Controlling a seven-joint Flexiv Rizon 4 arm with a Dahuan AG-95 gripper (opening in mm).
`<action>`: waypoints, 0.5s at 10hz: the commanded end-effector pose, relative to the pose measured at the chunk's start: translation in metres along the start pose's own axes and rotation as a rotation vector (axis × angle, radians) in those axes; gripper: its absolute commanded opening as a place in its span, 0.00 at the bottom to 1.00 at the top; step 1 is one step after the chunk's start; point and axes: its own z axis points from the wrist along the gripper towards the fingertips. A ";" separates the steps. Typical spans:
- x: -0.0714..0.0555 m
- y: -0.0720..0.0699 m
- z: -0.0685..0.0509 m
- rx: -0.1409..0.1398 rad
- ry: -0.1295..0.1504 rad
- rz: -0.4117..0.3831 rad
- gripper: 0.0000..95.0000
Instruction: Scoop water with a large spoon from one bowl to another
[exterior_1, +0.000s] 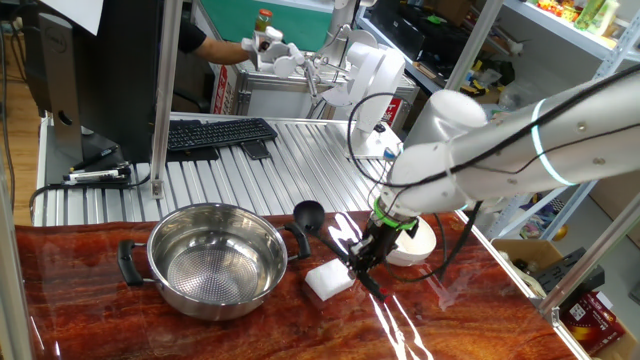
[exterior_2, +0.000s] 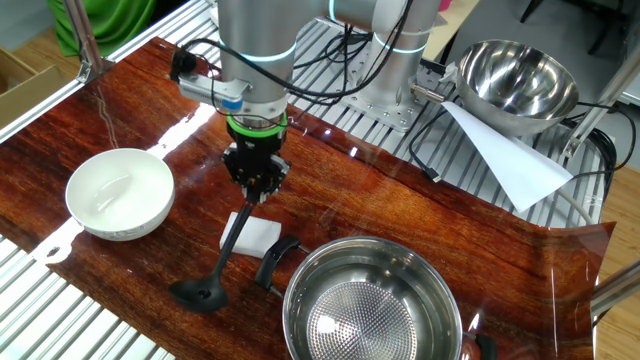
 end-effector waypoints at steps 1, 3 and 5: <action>0.000 0.003 -0.009 -0.003 -0.002 -0.008 0.00; 0.000 0.008 -0.024 -0.001 -0.003 -0.003 0.00; 0.000 0.016 -0.039 0.002 -0.003 0.005 0.00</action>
